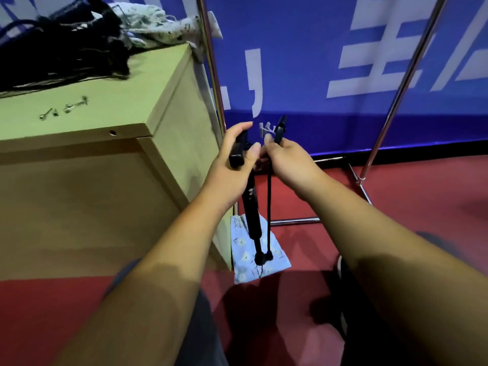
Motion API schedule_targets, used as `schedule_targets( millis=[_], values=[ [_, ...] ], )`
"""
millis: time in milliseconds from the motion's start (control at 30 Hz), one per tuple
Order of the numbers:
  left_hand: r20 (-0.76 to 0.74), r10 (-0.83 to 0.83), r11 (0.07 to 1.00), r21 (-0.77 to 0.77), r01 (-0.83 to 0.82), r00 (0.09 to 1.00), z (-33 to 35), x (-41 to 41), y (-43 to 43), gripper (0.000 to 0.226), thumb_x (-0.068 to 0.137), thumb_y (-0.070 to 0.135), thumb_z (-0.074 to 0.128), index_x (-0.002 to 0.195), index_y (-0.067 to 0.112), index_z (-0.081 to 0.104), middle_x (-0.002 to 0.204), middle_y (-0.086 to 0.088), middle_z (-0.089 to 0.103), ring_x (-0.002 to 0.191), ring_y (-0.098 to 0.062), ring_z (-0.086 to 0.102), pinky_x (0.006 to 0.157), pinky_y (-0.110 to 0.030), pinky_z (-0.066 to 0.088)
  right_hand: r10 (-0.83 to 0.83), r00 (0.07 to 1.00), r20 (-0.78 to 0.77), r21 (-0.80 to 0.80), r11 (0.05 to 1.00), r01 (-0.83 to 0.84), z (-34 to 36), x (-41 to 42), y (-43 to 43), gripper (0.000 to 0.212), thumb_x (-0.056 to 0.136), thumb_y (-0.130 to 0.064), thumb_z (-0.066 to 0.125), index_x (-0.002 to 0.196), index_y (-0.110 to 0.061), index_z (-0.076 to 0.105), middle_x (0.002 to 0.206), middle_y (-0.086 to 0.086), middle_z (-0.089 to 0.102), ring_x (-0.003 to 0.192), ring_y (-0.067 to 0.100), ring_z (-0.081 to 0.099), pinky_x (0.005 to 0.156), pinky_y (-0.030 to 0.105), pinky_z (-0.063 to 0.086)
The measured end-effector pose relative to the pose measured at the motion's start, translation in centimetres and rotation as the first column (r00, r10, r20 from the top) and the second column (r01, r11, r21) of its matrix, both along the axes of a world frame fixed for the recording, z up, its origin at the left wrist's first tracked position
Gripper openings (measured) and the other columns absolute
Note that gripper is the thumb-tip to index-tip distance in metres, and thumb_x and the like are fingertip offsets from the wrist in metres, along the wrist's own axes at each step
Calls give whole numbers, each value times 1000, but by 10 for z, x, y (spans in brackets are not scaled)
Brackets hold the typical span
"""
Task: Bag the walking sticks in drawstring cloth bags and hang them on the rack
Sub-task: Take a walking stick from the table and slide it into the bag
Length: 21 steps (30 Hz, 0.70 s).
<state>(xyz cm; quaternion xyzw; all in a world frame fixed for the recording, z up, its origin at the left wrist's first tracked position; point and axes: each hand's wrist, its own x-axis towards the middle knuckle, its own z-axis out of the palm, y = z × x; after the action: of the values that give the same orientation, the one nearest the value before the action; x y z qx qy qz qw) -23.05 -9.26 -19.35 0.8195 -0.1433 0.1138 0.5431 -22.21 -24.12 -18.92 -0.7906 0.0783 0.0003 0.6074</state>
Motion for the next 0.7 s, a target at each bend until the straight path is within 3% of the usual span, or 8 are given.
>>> schedule_targets(
  millis=[67, 167, 233, 300, 400, 500, 600, 700],
  values=[
    [-30, -35, 998, 59, 37, 999, -6, 6, -5, 45, 99, 53, 60, 143, 45, 52, 136, 18, 64, 121, 7, 60, 101, -16, 49, 1, 998, -60, 29, 1000, 1, -5, 9, -3, 43, 110, -51, 46, 98, -19, 72, 92, 2, 76, 81, 16, 68, 80, 35, 50],
    [-56, -27, 999, 32, 29, 998, -14, 15, -19, 46, 99, 49, 61, 142, 37, 55, 130, 16, 65, 116, 5, 62, 99, -18, 52, -3, 983, -183, 86, 996, 19, -9, 22, -8, 40, 106, -51, 51, 103, -16, 71, 100, 14, 78, 87, 32, 73, 80, 43, 52],
    [-72, -33, 999, 9, 34, 997, -18, 21, -24, 41, 100, 35, 61, 141, 34, 55, 126, 17, 66, 112, 5, 63, 97, -20, 53, 9, 970, -245, 145, 989, 28, -10, 27, -12, 39, 104, -48, 51, 98, -13, 67, 81, 16, 69, 67, 31, 62, 73, 47, 47],
    [-84, -33, 999, 0, 33, 996, -20, 25, -30, 40, 100, 13, 61, 134, 34, 58, 117, 17, 67, 100, 1, 64, 89, -18, 52, 29, 958, -285, 105, 994, 1, -11, 31, -16, 40, 106, -46, 48, 97, -10, 64, 69, 14, 56, 55, 27, 49, 72, 46, 44],
    [-70, -35, 999, -16, 34, 997, -23, 22, -32, 46, 92, 2, 59, 127, 32, 63, 114, 11, 68, 94, -10, 64, 86, -23, 51, 77, 954, -291, -33, 995, -91, -8, 29, -18, 52, 111, -44, 43, 119, 3, 63, 75, 20, 60, 69, 37, 63, 72, 53, 53],
    [-93, -14, 1000, 16, 16, 996, -19, 20, -35, 44, 90, 7, 60, 123, 35, 66, 111, 9, 70, 94, -20, 66, 86, -32, 53, 93, 954, -286, -123, 983, -133, -5, 22, -21, 54, 114, -41, 38, 120, 5, 65, 92, 25, 70, 94, 44, 75, 84, 52, 61],
    [-98, -3, 999, 43, 7, 995, -9, 23, -37, 47, 90, 4, 59, 123, 37, 66, 106, 4, 70, 87, -29, 66, 80, -34, 55, 67, 965, -254, -131, 986, -103, -6, 18, -27, 52, 112, -44, 38, 122, 0, 65, 99, 25, 73, 83, 39, 71, 78, 41, 56],
    [-69, -6, 998, 55, 9, 998, -15, 22, -26, 55, 92, 1, 57, 131, 39, 64, 119, 9, 70, 98, -15, 67, 87, -26, 53, 106, 970, -218, -121, 983, -135, -13, 17, -28, 36, 110, -40, 45, 106, -11, 66, 120, 24, 73, 97, 36, 70, 97, 48, 60]
  ],
)
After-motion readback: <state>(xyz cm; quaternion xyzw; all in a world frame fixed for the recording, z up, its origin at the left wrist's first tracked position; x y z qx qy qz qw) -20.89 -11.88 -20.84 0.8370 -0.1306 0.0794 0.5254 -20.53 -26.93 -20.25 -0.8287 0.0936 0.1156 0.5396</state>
